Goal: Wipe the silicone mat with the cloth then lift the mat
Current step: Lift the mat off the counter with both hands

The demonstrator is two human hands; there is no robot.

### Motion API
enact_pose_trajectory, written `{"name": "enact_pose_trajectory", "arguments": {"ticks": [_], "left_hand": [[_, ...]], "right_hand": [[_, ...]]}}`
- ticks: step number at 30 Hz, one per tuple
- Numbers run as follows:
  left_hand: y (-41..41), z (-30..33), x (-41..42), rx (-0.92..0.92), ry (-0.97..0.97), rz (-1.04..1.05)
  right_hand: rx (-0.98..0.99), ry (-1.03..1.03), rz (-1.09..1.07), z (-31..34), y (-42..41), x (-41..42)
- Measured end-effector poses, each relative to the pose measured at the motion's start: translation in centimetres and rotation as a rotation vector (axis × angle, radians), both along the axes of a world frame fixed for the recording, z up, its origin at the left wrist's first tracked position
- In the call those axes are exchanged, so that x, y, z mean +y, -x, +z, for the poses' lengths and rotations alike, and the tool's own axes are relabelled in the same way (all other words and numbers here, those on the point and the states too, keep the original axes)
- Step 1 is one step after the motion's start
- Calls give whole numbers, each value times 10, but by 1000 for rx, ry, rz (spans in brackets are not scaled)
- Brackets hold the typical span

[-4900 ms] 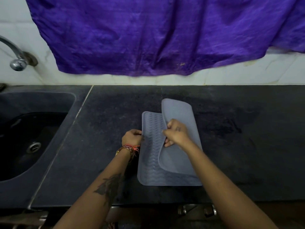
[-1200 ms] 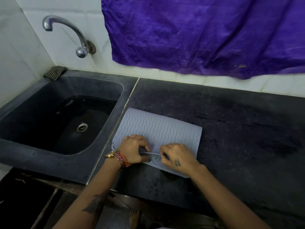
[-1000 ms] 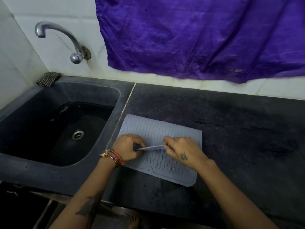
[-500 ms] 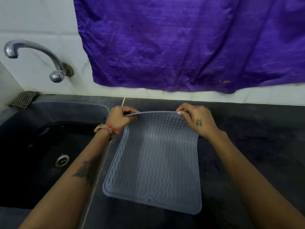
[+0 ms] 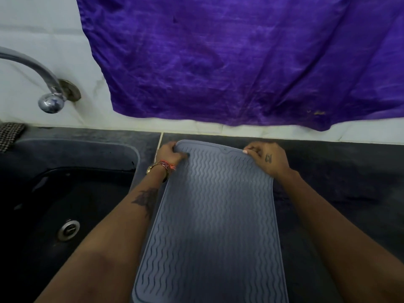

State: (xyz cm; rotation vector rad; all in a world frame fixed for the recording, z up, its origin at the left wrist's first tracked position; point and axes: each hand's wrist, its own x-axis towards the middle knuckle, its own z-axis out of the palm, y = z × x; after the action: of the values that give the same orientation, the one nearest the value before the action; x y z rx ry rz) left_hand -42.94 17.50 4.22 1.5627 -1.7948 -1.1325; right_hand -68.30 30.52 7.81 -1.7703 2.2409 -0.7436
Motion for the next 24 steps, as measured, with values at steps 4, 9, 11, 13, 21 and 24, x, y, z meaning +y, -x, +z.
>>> {"name": "enact_pose_trajectory", "arguments": {"ticks": [4, 9, 11, 13, 21, 24], "left_hand": [[3, -13, -1, -129, -11, 41], [-3, -16, 9, -194, -23, 96], [-7, -16, 11, -206, -60, 94], [-11, -16, 14, -222, -81, 88], [-24, -8, 11, -175, -54, 197], [-34, -8, 9, -191, -59, 247]], "right_hand": [[-211, -230, -34, -34, 20, -6], [-239, -172, -180, -63, 29, 5], [-295, -140, -342, -66, 30, 9], [-417, -168, -503, -66, 29, 14], [-405, 28, -425, -62, 16, 24], [-409, 95, -383, -59, 7, 16]]}}
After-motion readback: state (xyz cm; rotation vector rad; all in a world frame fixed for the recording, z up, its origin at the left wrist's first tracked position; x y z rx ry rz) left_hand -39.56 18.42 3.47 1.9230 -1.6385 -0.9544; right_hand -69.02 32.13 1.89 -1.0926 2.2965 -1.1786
